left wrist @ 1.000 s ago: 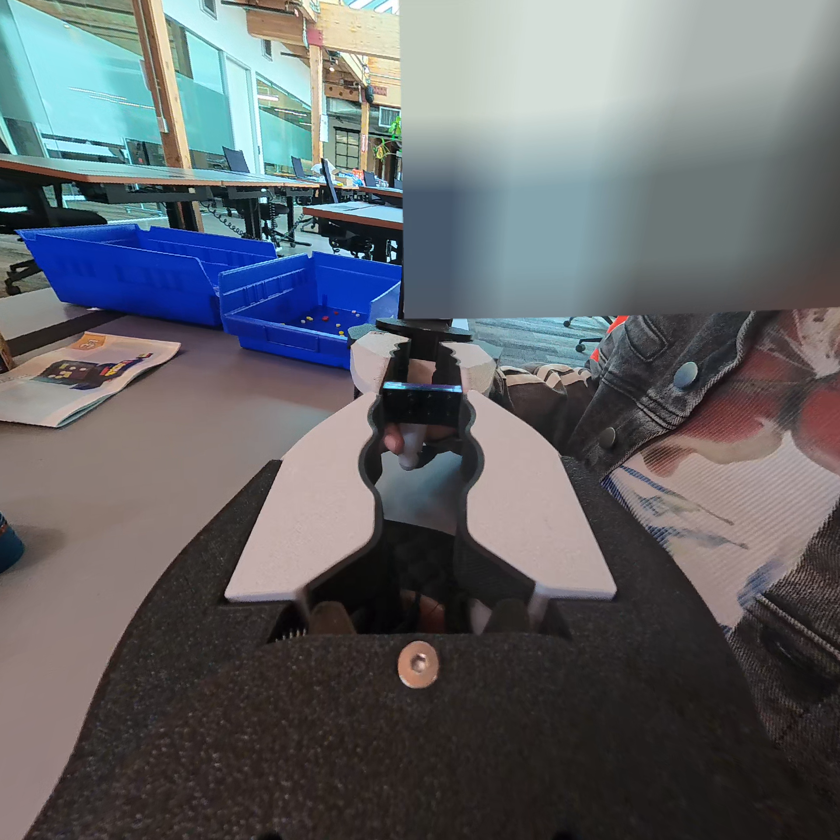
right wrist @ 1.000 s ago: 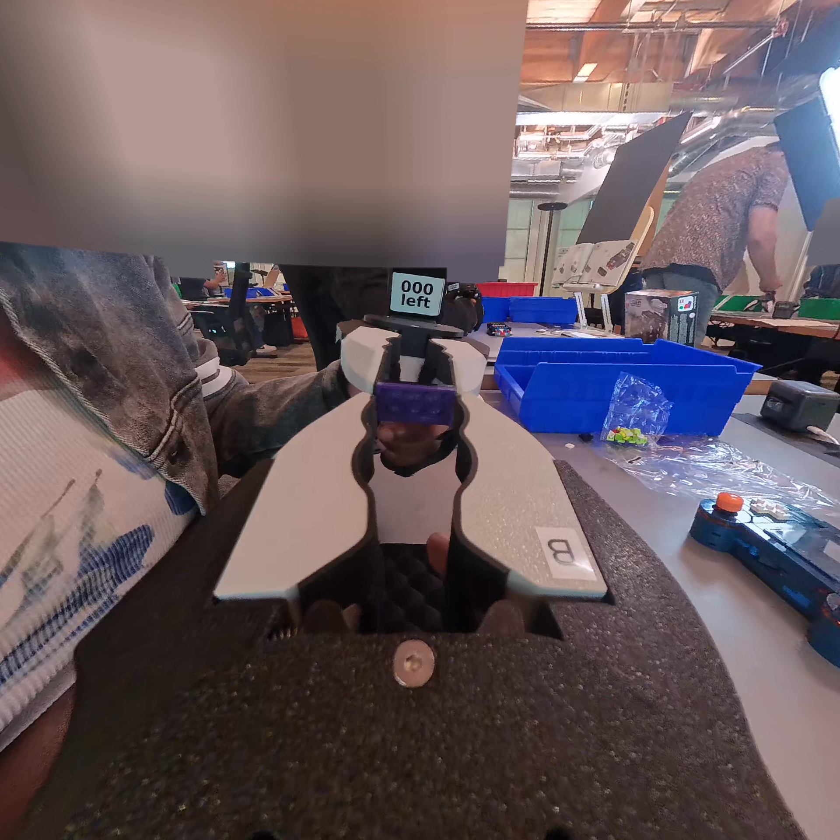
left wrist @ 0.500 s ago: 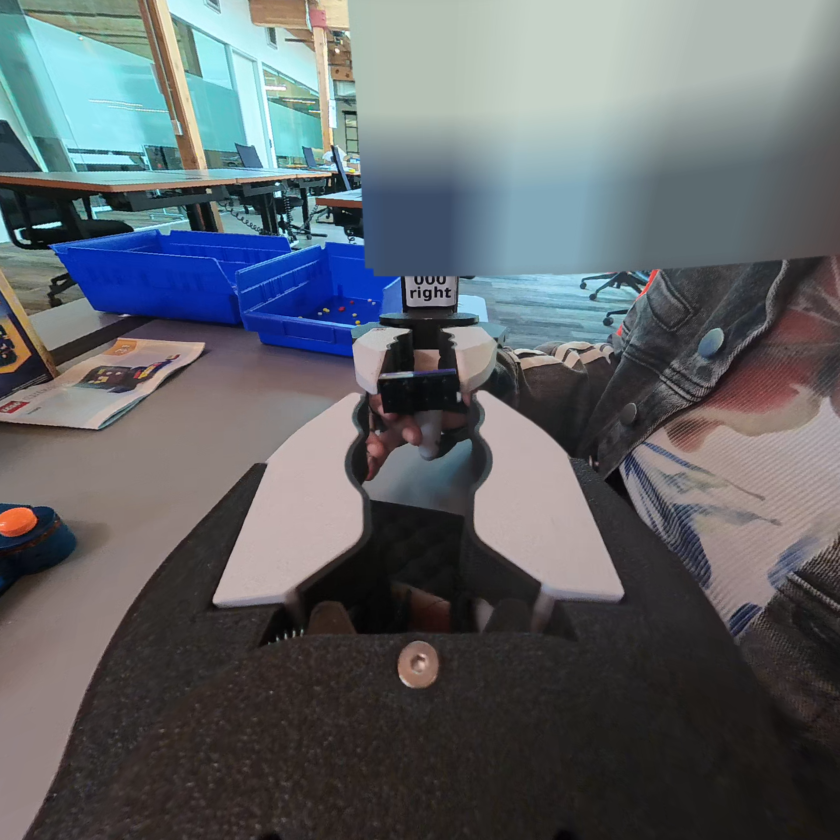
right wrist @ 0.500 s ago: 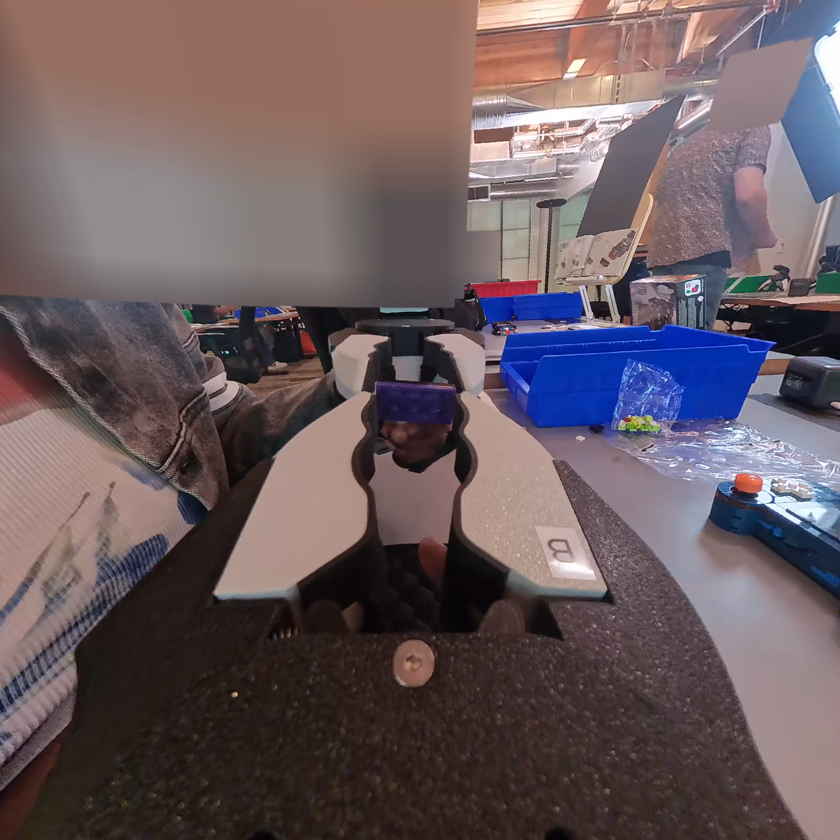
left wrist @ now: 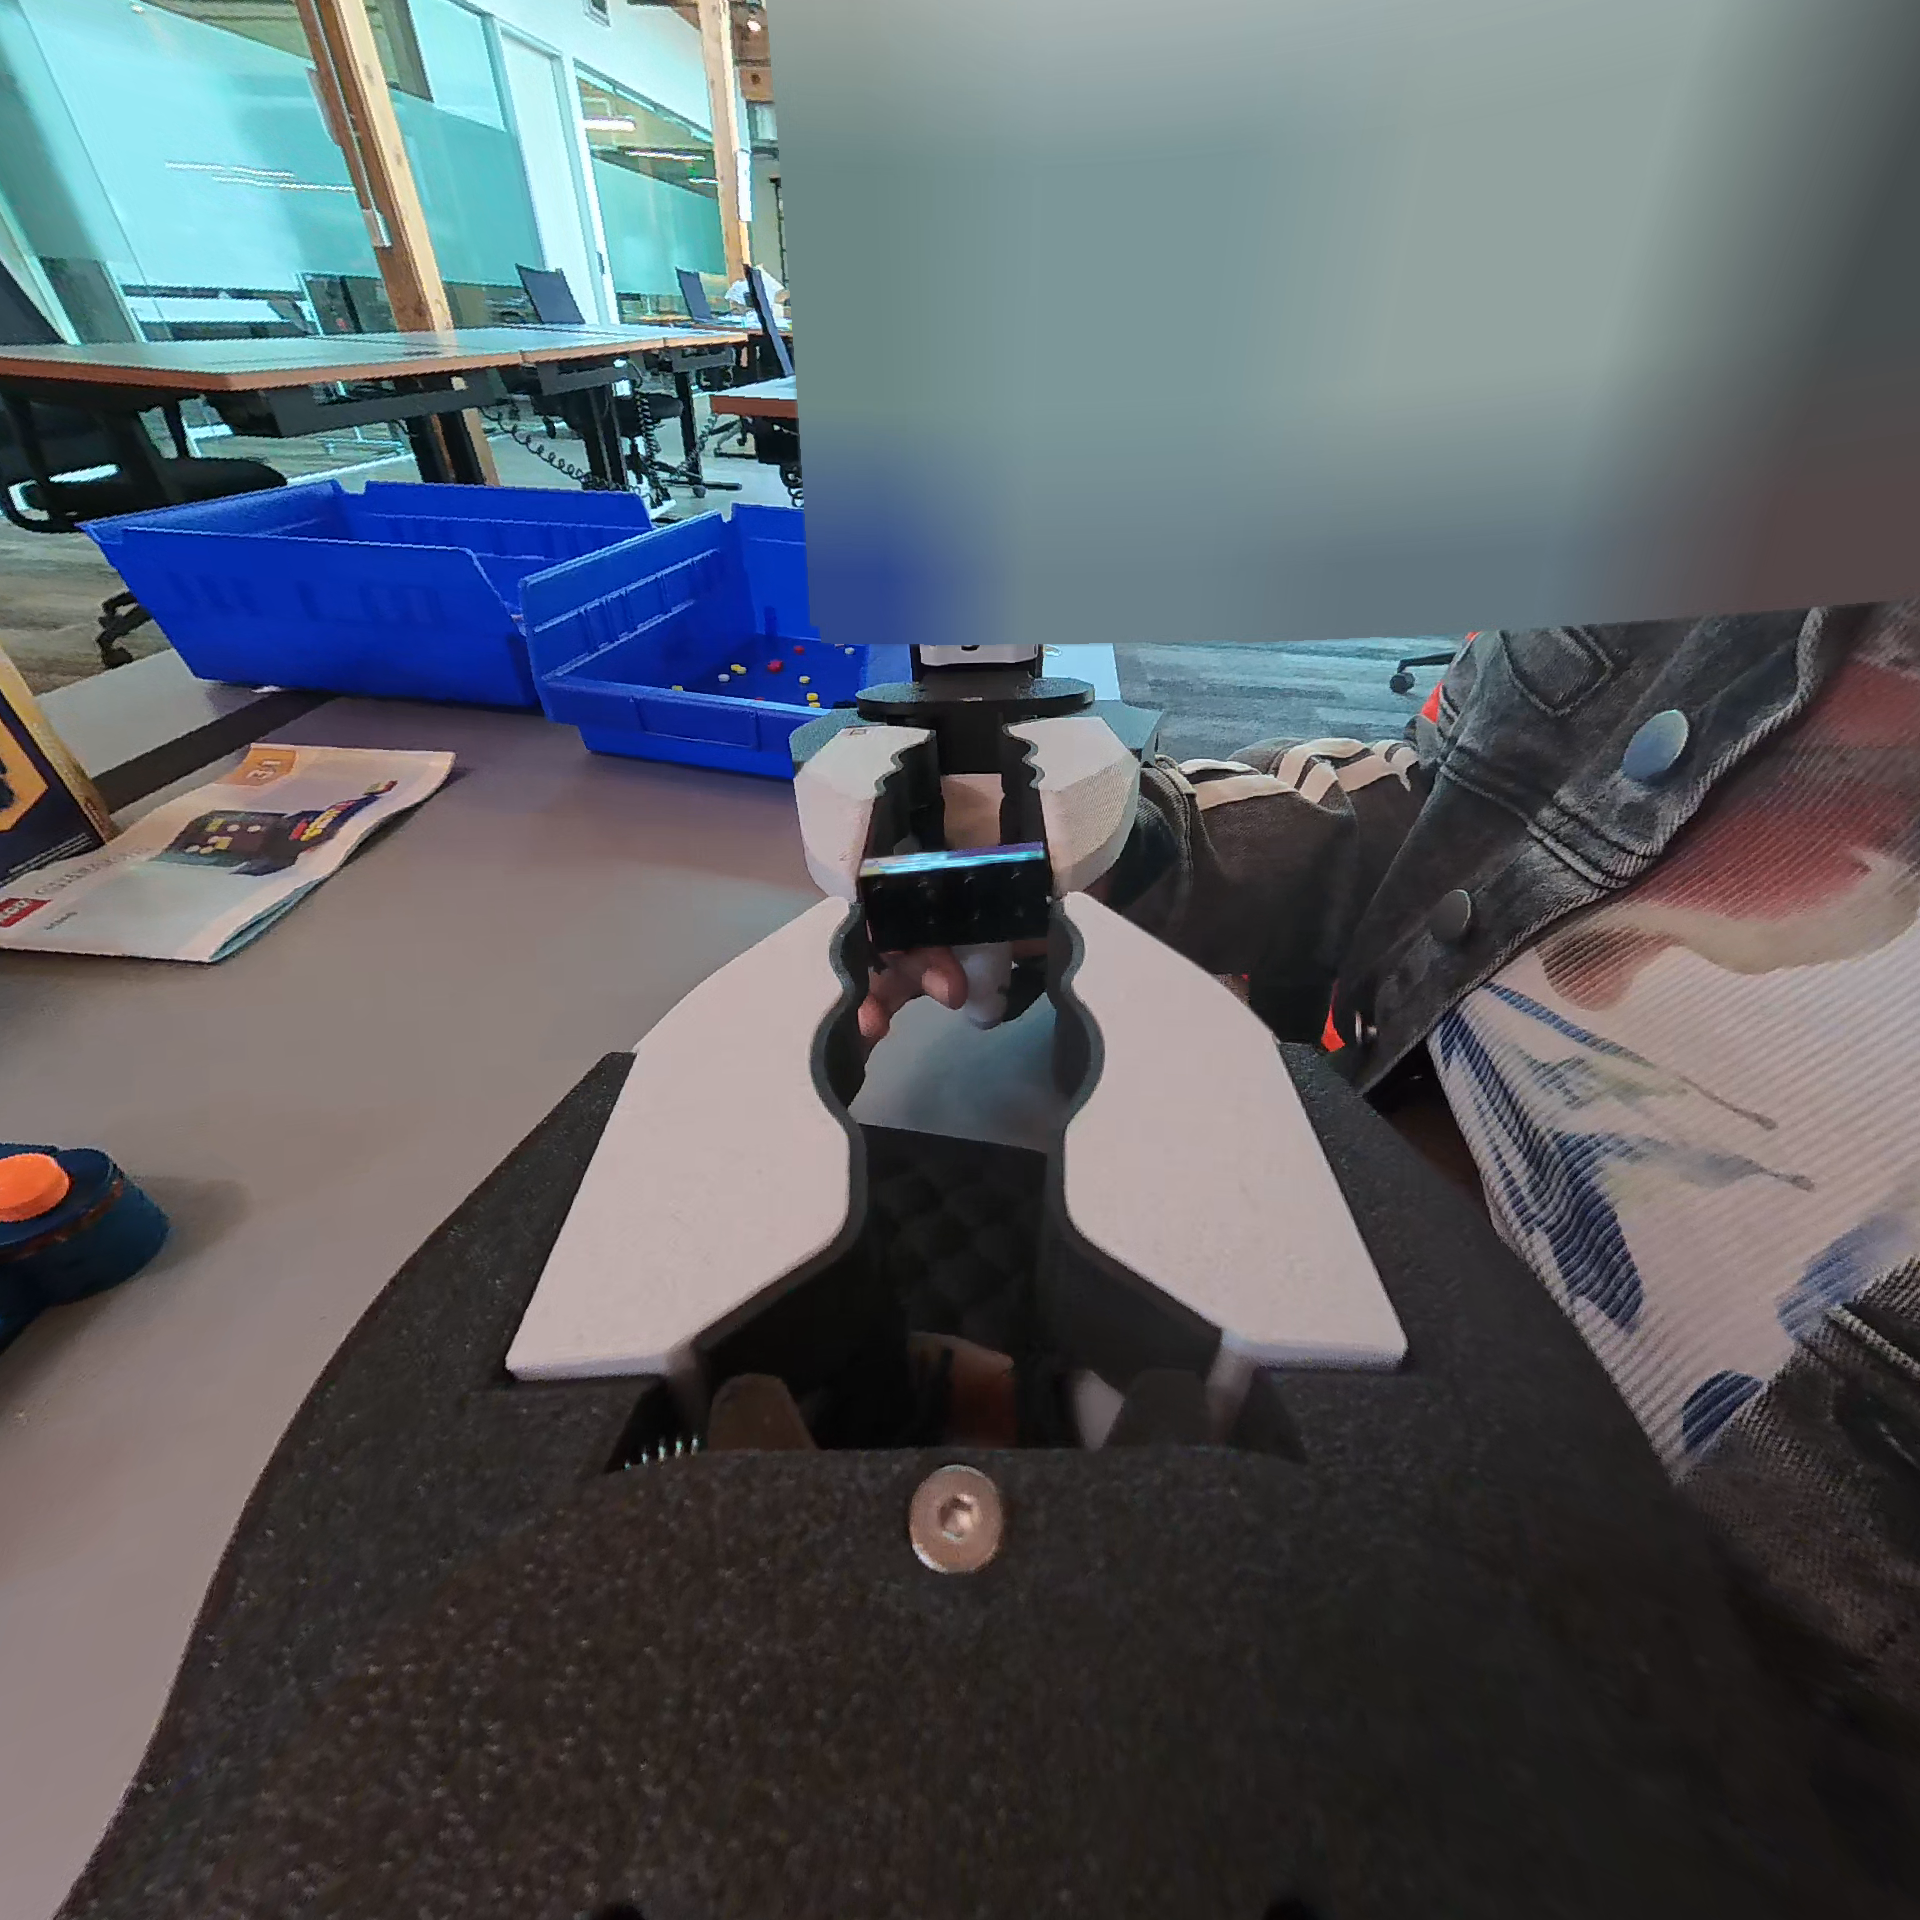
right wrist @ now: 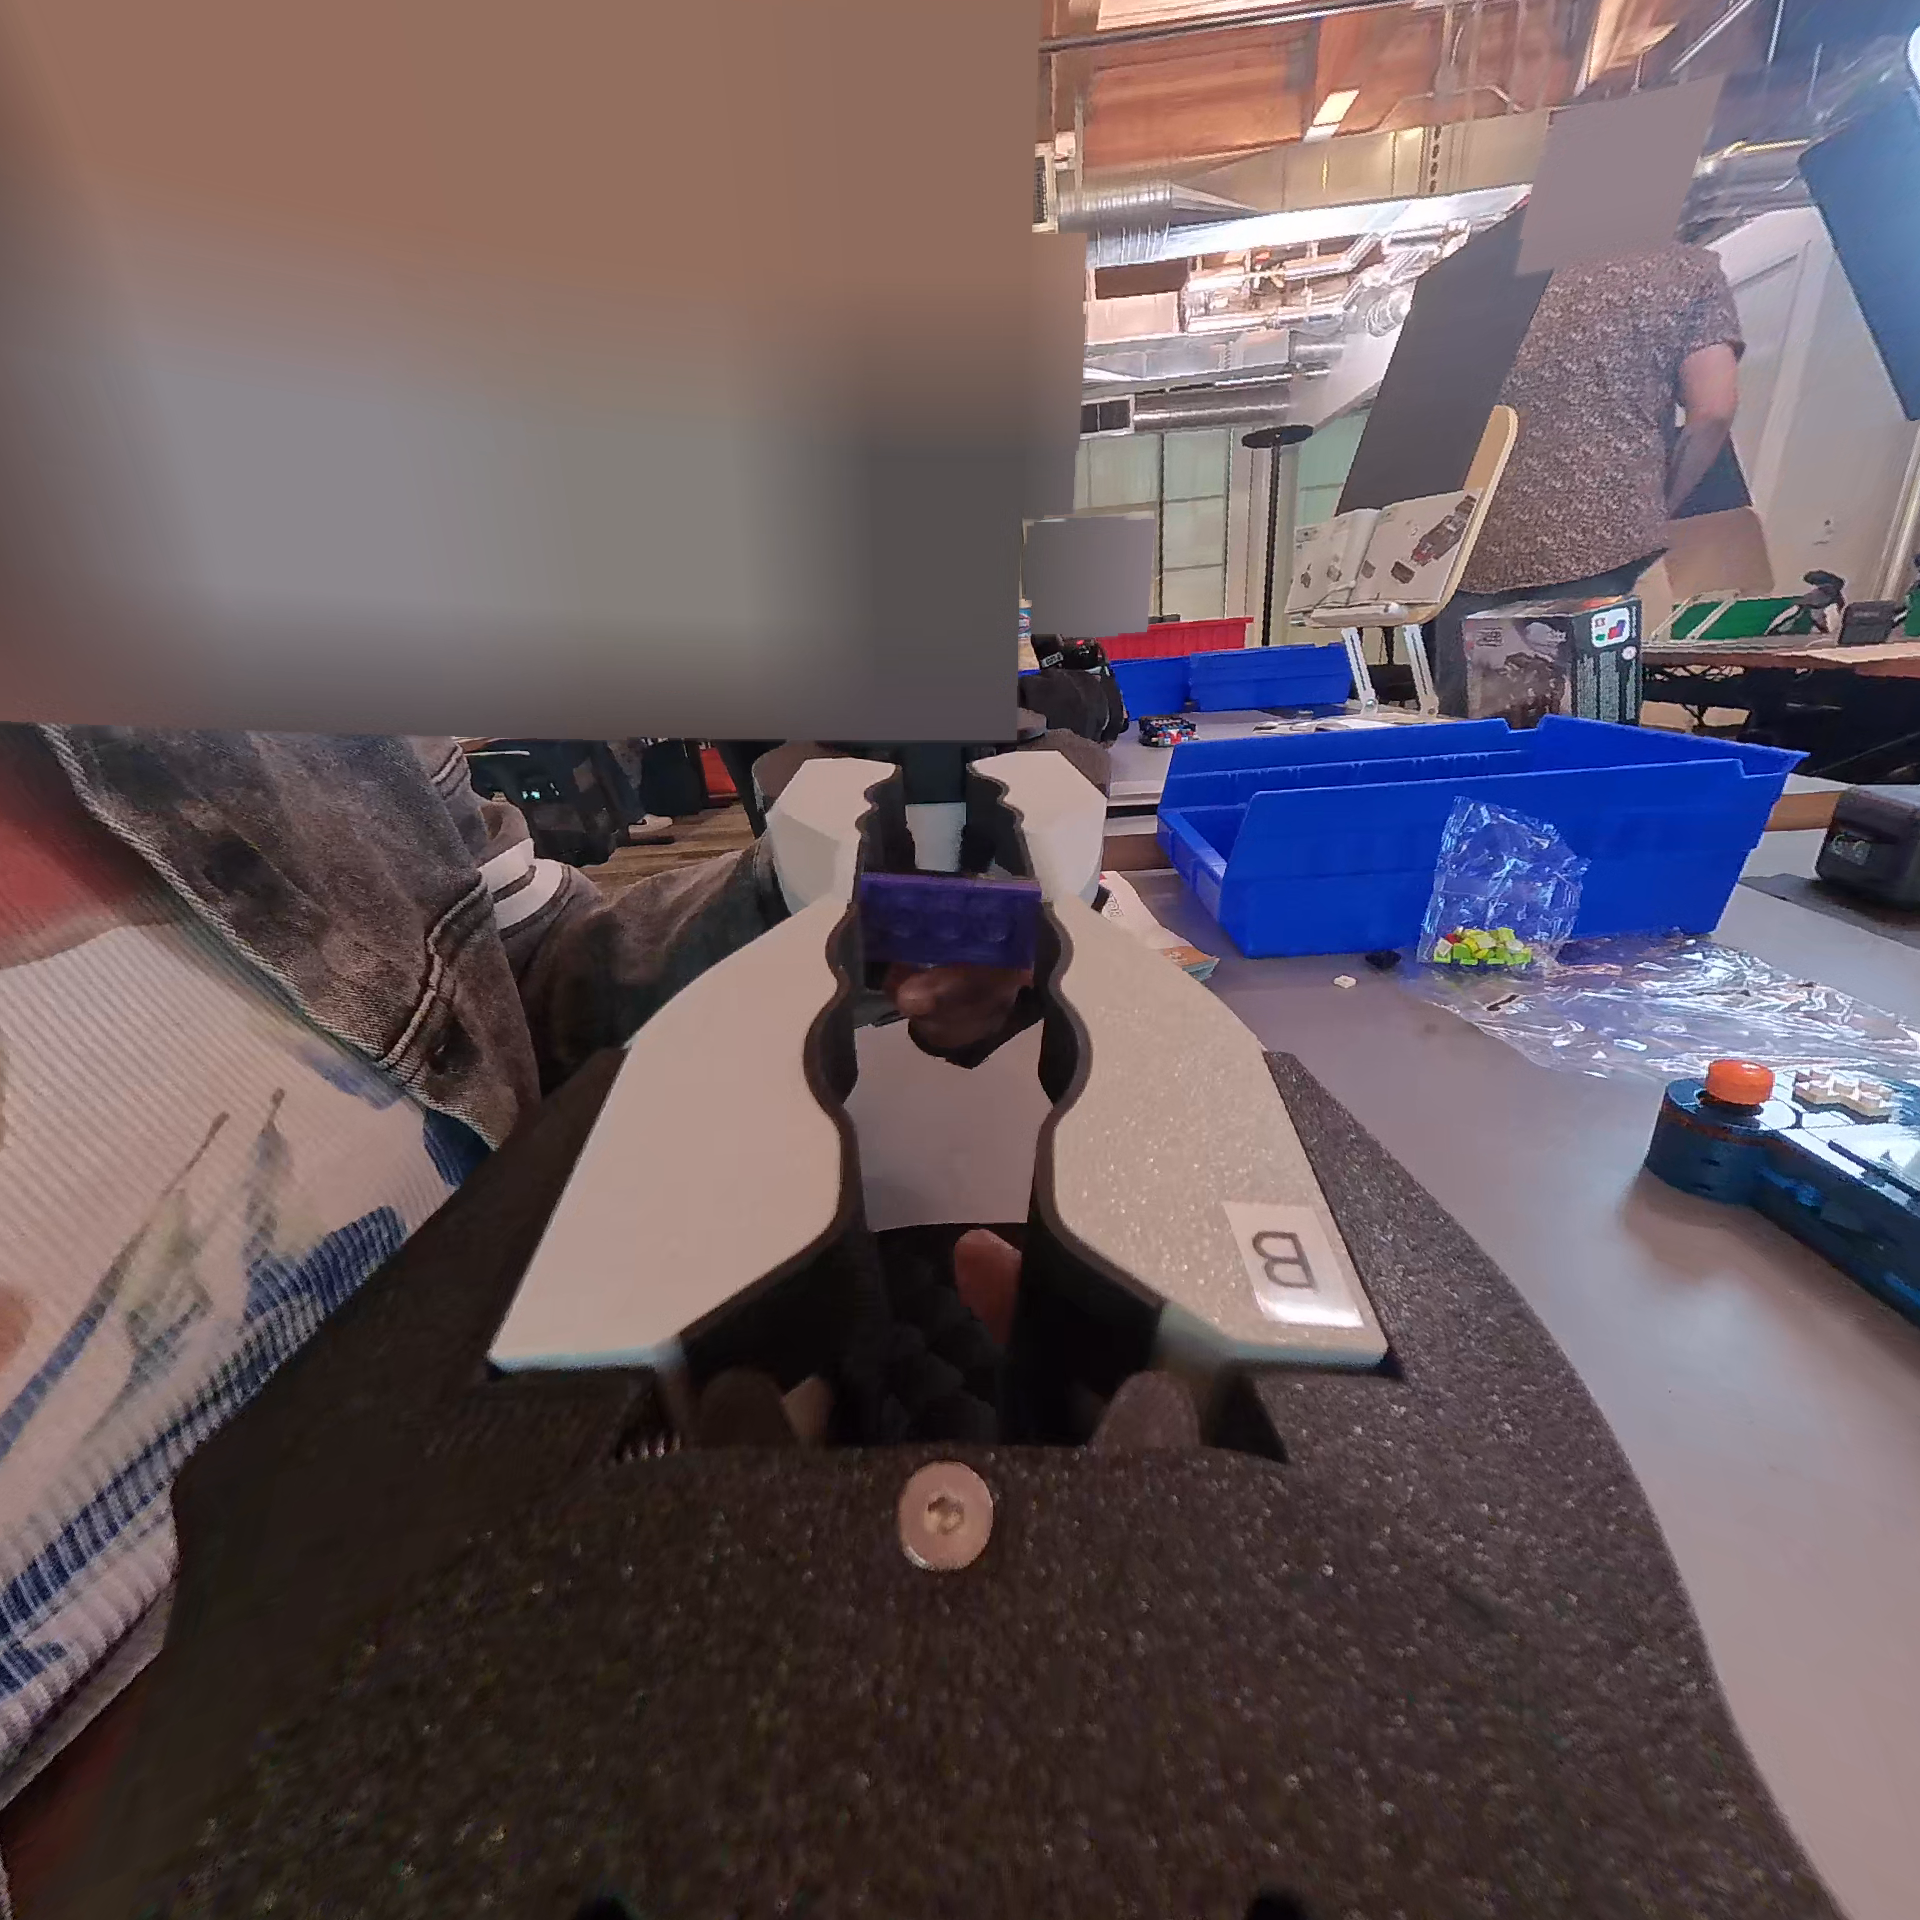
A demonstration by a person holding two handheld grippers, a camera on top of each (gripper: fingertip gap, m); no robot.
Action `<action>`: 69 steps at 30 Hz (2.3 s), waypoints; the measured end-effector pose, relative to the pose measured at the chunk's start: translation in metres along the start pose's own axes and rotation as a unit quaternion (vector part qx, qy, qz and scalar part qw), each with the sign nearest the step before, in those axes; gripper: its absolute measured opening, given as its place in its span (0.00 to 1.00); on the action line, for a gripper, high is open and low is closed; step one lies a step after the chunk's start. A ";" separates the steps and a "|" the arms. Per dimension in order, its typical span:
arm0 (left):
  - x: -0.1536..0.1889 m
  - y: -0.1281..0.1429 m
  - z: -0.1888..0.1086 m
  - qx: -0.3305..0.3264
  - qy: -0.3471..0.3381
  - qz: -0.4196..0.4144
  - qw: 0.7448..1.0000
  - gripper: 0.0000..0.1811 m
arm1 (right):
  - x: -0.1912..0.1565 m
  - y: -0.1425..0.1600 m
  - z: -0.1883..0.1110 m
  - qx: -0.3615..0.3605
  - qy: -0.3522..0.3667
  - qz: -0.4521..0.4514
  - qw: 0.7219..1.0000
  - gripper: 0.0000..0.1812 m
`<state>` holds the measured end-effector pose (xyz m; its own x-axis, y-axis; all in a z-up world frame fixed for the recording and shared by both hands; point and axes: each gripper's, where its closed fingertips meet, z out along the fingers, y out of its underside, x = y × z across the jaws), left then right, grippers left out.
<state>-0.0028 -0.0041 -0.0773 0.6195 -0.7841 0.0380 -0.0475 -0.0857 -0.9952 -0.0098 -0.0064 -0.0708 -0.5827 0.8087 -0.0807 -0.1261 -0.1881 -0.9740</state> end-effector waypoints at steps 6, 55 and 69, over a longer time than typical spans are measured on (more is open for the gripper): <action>0.003 0.003 0.001 -0.001 0.007 -0.009 1.000 0.17 | -0.004 0.002 -0.004 -0.015 -0.006 -0.009 1.000 0.17; -0.009 -0.014 -0.035 0.224 -0.025 -0.136 0.965 0.15 | 0.013 -0.002 0.028 0.086 0.022 0.103 0.991 0.17; -0.008 -0.001 -0.026 0.152 0.058 -0.343 0.925 0.15 | 0.002 0.010 0.020 -0.130 0.098 -0.307 0.938 0.17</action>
<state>-0.0279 -0.0142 -0.0739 0.3341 -0.6712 0.6617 0.5592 -0.4240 -0.7124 -0.0286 -0.0176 -0.0761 -0.3018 0.8116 0.5003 -0.1752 0.4686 -0.8659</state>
